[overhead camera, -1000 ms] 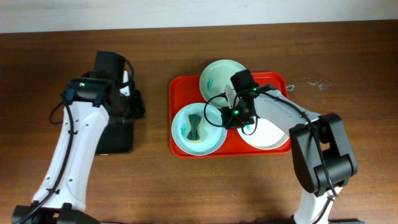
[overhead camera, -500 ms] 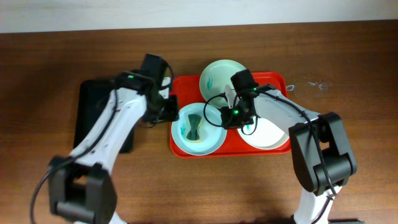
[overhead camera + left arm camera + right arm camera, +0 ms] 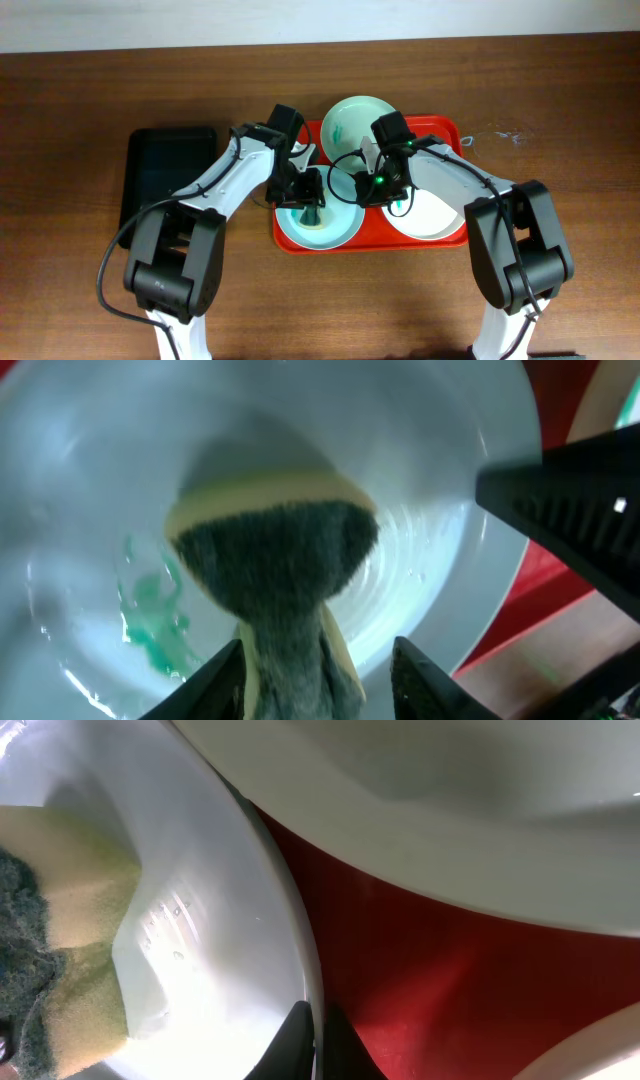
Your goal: Clean dirty plates on tray and stack at the side
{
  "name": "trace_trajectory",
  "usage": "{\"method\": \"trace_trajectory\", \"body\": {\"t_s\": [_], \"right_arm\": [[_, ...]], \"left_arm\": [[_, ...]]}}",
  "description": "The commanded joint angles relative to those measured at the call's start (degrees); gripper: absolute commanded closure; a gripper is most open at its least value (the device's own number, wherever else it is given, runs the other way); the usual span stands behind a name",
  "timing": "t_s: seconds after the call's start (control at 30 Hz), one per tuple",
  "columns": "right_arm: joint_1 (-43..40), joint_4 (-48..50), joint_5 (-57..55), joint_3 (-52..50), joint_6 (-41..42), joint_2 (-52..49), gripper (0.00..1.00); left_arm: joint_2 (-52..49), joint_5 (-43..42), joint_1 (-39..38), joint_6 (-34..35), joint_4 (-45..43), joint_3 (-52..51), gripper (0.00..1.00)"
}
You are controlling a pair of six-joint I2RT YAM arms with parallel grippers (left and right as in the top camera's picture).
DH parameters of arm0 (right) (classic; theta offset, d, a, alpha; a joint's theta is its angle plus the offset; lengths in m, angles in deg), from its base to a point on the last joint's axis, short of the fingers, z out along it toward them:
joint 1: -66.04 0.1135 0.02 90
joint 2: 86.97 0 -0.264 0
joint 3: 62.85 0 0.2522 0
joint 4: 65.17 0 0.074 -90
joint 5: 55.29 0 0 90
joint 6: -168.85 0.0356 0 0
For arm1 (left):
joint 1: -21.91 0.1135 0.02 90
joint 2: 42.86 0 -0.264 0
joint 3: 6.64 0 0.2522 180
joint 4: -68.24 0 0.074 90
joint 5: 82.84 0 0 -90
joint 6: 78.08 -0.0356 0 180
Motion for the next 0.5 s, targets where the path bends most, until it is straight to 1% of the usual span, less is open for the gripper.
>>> {"method": "trace_trajectory", "body": {"t_s": [0.0, 0.07, 0.13, 0.23, 0.33, 0.4, 0.43, 0.47], "right_arm": [[0.17, -0.11, -1.18, -0.96, -0.20, -2.86, 0.94], [0.17, -0.09, -1.20, -0.96, -0.20, -2.86, 0.94], [0.17, 0.02, -1.18, -0.96, -0.20, -2.86, 0.94], [0.17, 0.07, -1.18, -0.96, -0.20, -2.86, 0.94], [0.17, 0.07, -1.18, -0.96, -0.20, -2.86, 0.94], [0.17, 0.07, -1.18, -0.96, -0.20, -2.86, 0.94], [0.17, 0.07, -1.18, -0.96, -0.20, -2.86, 0.94], [0.17, 0.07, -1.18, -0.96, -0.20, -2.86, 0.94]], "left_arm": [[-1.29, 2.19, -0.17, -1.05, -0.26, -0.37, 0.62], [-1.49, 2.38, -0.17, -0.61, -0.28, -0.37, 0.72], [-1.57, 2.38, -0.22, -0.20, -0.52, -0.37, 0.75], [-1.57, 2.78, -0.39, -0.20, -0.98, -0.39, 0.75], [-1.57, 2.78, -0.98, -0.20, -1.97, -1.07, 0.71], [-1.57, 2.75, -1.49, -0.20, -3.17, -2.27, 0.71], [-1.57, 2.78, -1.81, -0.20, -4.02, -3.08, 0.72], [-1.57, 2.82, -2.05, -0.20, -4.48, -3.69, 0.77]]}}
